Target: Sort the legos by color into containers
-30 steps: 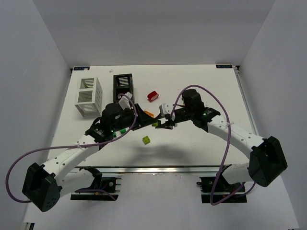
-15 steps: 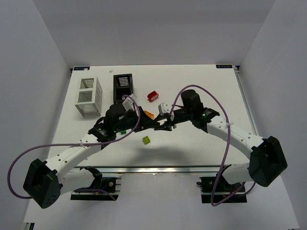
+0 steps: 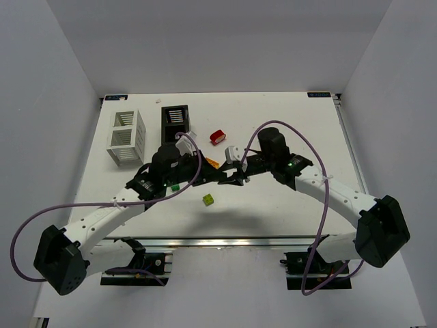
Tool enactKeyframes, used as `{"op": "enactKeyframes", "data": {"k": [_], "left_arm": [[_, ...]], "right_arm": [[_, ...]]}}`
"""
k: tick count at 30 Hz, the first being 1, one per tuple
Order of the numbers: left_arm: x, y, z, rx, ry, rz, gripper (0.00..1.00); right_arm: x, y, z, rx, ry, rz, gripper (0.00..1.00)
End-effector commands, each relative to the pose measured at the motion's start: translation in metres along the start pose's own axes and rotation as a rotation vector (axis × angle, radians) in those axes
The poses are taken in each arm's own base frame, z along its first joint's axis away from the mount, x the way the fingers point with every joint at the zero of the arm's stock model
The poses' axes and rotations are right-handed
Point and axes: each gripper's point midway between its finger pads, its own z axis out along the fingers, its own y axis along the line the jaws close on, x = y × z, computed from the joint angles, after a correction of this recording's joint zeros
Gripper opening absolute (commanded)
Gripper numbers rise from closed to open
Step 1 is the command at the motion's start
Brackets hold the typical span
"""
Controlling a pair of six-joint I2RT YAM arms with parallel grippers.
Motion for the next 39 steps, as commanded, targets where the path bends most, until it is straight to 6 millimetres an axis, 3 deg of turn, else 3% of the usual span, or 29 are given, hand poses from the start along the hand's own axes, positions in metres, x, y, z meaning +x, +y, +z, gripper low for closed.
{"op": "enactKeyframes", "data": {"k": [1,4,5,11,14,16,17,18,19,20,22,23,25,26,31,35,39], "left_arm": [[-0.016,-0.014,-0.016,-0.012,-0.056,0.070,0.12],[-0.018,-0.012,-0.024,-0.046,-0.065,0.087,0.10],[-0.015,-0.008,-0.027,-0.066,-0.058,0.087,0.09],[-0.023,0.014,-0.050,-0.213,-0.088,0.111,0.04],[-0.037,0.028,-0.066,-0.300,-0.116,0.121,0.04],[-0.060,0.036,-0.081,-0.357,-0.169,0.133,0.04],[-0.064,0.045,-0.089,-0.399,-0.166,0.121,0.04],[-0.080,0.060,-0.098,-0.455,-0.194,0.113,0.04],[-0.095,0.057,-0.106,-0.469,-0.222,0.117,0.04],[-0.106,0.077,-0.115,-0.547,-0.222,0.099,0.04],[-0.120,0.088,-0.126,-0.610,-0.218,0.089,0.04],[-0.141,0.082,-0.134,-0.626,-0.266,0.105,0.04],[-0.166,0.099,-0.144,-0.691,-0.291,0.080,0.04],[-0.186,0.093,-0.152,-0.696,-0.337,0.083,0.04],[-0.248,0.134,-0.177,-0.768,-0.494,-0.048,0.04],[-0.279,0.161,-0.192,-0.803,-0.617,-0.126,0.04],[-0.308,0.185,-0.201,-0.809,-0.708,-0.170,0.04]], "right_arm": [[-0.021,-0.002,-0.003,0.022,-0.049,-0.046,0.37],[-0.017,-0.005,-0.003,0.046,-0.039,-0.020,0.64],[-0.018,-0.007,-0.003,0.056,-0.041,-0.021,0.89],[-0.013,-0.014,-0.006,0.114,-0.019,0.011,0.89],[-0.006,-0.016,-0.007,0.131,0.004,0.024,0.89],[0.004,-0.015,-0.008,0.126,0.042,0.044,0.89],[0.013,-0.013,-0.006,0.111,0.064,0.061,0.89],[0.012,-0.012,-0.005,0.081,0.073,0.027,0.89],[0.022,-0.001,-0.007,0.031,0.107,0.063,0.89],[0.018,-0.001,-0.004,-0.017,0.101,0.028,0.80],[0.025,0.013,-0.005,-0.078,0.129,0.102,0.62],[0.026,0.013,-0.004,-0.086,0.131,0.118,0.43],[0.026,0.013,-0.004,-0.084,0.134,0.128,0.26],[0.027,0.012,-0.005,-0.075,0.139,0.127,0.22],[0.029,0.011,-0.006,-0.044,0.154,0.166,0.10],[0.033,0.009,-0.008,-0.016,0.172,0.178,0.02],[0.034,0.007,-0.011,0.009,0.169,0.186,0.01]]}}
